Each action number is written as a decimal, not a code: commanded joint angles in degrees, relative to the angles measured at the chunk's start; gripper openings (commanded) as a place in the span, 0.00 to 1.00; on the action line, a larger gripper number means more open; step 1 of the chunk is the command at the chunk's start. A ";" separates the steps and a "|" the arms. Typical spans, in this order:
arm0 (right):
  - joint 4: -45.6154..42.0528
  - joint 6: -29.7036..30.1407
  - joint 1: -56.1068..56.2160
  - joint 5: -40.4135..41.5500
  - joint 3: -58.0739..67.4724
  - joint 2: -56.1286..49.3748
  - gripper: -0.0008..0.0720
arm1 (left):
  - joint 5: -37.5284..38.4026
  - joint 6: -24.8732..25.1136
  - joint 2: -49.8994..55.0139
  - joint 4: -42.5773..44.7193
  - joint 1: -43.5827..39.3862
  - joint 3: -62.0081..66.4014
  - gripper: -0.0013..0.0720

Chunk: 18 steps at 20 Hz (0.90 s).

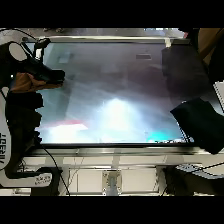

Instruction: Fold the clothes and pants, and hang the long-sleeved shirts on hangers.

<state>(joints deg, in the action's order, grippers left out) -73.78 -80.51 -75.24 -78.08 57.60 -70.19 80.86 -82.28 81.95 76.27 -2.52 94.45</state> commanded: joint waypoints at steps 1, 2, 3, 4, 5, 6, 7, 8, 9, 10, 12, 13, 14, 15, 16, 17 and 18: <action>-3.41 2.29 -9.60 2.05 -10.54 3.65 0.12 | -0.04 -0.22 -0.02 0.02 0.00 -0.02 0.04; -3.30 2.38 -10.97 0.87 -10.67 4.46 0.24 | -0.04 -0.22 -0.02 0.02 0.00 -0.02 0.04; -2.51 2.16 -11.96 -0.96 -9.77 5.79 0.50 | -0.04 -0.22 -0.02 0.02 0.00 -0.02 0.04; -1.01 1.68 -12.35 -2.78 -8.04 7.39 0.66 | -0.04 -0.20 -0.02 0.00 0.00 -0.02 0.04; 2.23 0.57 -12.33 -4.48 -5.20 9.35 0.67 | -0.04 -0.20 -0.02 0.00 0.00 -0.02 0.04; 9.11 -0.42 -12.26 -4.76 -2.08 11.37 0.66 | -0.04 -0.20 -0.02 -0.02 0.00 -0.02 0.04; 19.02 -0.44 -12.00 -3.61 -0.02 13.40 0.62 | -0.04 -0.20 -0.02 -0.02 0.00 -0.02 0.04; 31.52 0.92 -10.47 -1.22 0.79 15.82 0.45 | -0.20 -0.20 -0.11 -0.07 0.00 -0.02 0.04; 42.23 5.70 -7.52 -0.07 0.83 18.16 0.21 | -0.31 -0.20 -0.22 -0.52 0.00 0.00 0.04; 49.77 10.32 -3.08 -0.11 0.81 20.35 0.11 | -0.26 -0.17 -0.39 -1.44 0.00 0.02 0.04; 54.93 16.87 9.27 0.07 0.83 24.20 0.10 | -0.28 -0.17 -0.92 -2.25 -0.02 0.02 0.04; 53.57 18.84 15.91 0.42 0.83 25.51 0.10 | -0.26 -0.17 -1.05 -2.25 0.00 0.02 0.04; 51.84 18.73 21.66 0.37 0.83 26.16 0.10 | -0.17 -0.20 -1.05 -2.43 0.00 0.02 0.04; 50.53 18.75 27.45 -0.48 0.83 26.40 0.10 | -0.20 -0.20 -1.03 -2.91 -0.02 0.02 0.04; 49.68 18.75 32.61 -0.94 0.83 26.34 0.10 | -0.24 -0.20 -1.03 -3.50 0.00 0.02 0.04; 48.57 18.78 38.25 -0.42 0.83 26.23 0.10 | -0.26 -0.22 -0.98 -3.98 -0.02 0.00 0.04; 47.93 18.84 43.98 0.66 0.83 26.01 0.10 | -0.26 -0.20 -0.92 -4.83 -0.02 0.00 0.04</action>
<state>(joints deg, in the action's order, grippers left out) -26.61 -63.81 -46.13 -78.46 58.26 -45.12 80.64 -82.48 81.06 73.25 -2.52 94.43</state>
